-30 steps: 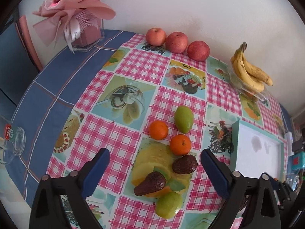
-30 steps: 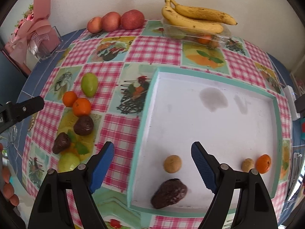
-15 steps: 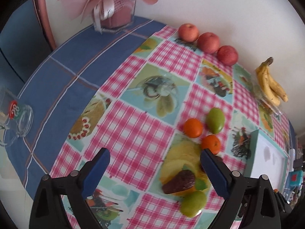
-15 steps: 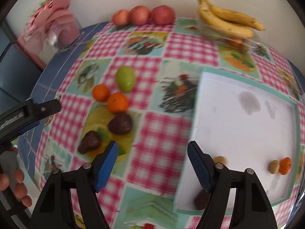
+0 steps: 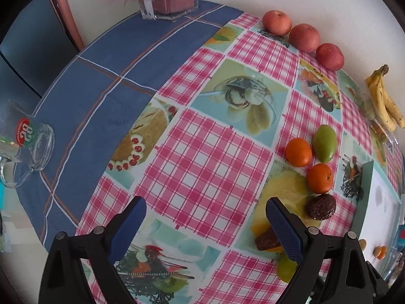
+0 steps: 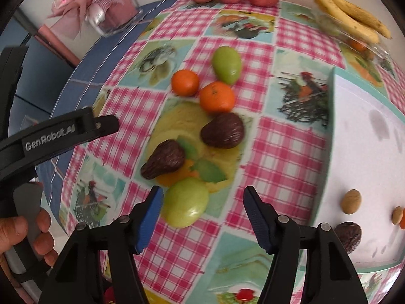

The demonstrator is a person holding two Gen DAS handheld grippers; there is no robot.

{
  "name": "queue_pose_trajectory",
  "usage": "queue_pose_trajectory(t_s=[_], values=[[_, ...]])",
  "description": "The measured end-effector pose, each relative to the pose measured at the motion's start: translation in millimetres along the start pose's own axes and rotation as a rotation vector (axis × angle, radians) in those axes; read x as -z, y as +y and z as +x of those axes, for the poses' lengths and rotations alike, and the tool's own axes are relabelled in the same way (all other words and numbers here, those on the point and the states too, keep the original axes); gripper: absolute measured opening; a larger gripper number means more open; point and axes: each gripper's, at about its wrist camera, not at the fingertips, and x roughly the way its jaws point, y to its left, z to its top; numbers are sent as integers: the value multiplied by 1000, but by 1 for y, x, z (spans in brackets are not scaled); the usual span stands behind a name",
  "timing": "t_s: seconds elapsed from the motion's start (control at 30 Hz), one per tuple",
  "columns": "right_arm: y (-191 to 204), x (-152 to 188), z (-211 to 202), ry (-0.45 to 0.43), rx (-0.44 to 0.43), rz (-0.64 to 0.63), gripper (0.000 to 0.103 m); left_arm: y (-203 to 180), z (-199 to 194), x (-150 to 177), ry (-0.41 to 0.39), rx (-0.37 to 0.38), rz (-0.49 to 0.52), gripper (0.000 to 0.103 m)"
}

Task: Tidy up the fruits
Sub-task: 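Grasp a green fruit with the right gripper while the left grasps a dark date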

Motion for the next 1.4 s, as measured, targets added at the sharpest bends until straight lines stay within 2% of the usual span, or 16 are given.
queue_pose_trajectory(t_s=[0.4, 0.7, 0.9, 1.27, 1.4], values=[[23, 4, 22, 54, 38, -69, 50, -6, 0, -1, 3, 30, 10, 97], [23, 4, 19, 40, 31, -78, 49, -6, 0, -1, 5, 45, 9, 96], [0, 3, -5, 5, 41, -25, 49, -12, -3, 0, 2, 62, 28, 96], [-67, -4, -52, -97, 85, 121, 49, -34, -1, 6, 55, 194, 59, 96], [-84, -4, -63, -124, 89, 169, 49, -42, 0, 7, 61, 202, 78, 88]])
